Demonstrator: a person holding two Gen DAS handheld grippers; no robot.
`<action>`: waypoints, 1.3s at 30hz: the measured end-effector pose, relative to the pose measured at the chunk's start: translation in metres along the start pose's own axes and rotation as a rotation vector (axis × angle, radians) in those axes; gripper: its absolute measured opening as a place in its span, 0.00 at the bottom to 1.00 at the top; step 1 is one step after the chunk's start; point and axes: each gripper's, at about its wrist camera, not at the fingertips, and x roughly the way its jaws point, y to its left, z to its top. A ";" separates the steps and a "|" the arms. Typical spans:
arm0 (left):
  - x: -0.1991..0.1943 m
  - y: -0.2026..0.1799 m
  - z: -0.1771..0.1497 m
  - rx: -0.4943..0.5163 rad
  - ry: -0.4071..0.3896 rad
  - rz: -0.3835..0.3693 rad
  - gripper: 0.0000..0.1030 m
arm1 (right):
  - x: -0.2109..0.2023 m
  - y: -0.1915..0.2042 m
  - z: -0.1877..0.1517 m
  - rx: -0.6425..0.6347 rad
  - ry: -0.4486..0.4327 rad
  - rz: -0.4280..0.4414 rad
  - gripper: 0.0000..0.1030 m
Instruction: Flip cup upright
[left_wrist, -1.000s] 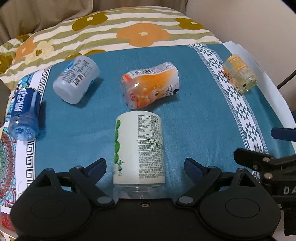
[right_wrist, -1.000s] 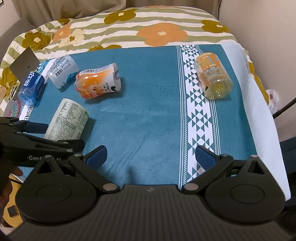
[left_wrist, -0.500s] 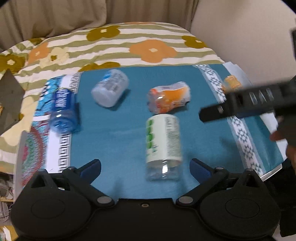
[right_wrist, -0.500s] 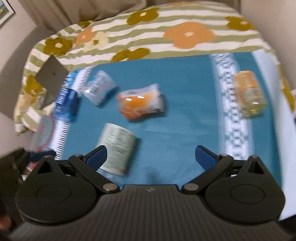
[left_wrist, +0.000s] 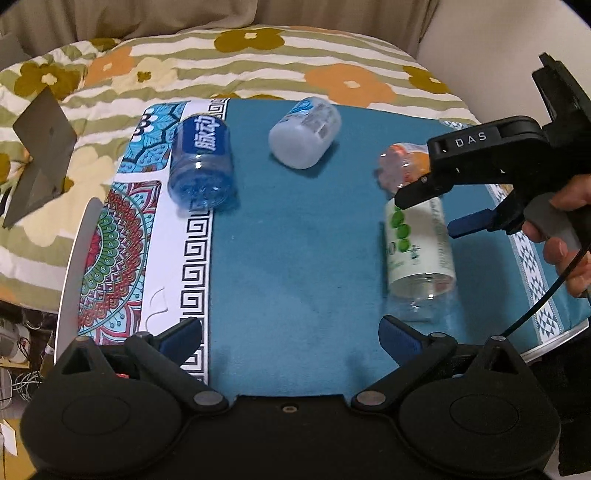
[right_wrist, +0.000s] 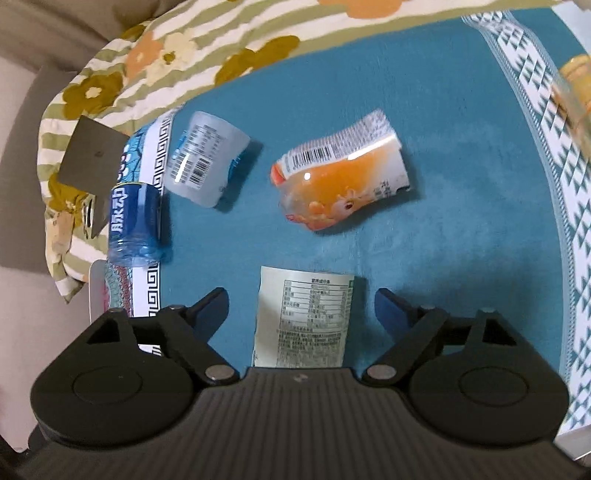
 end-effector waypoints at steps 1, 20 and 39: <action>0.002 0.002 0.001 -0.001 0.003 -0.003 1.00 | 0.003 -0.001 0.000 0.014 0.002 -0.001 0.92; 0.003 0.011 0.011 -0.017 -0.001 -0.031 1.00 | 0.002 -0.022 -0.003 0.157 -0.011 0.095 0.71; 0.000 0.004 0.001 0.015 -0.051 0.012 1.00 | -0.036 0.002 -0.115 -0.287 -0.775 -0.040 0.71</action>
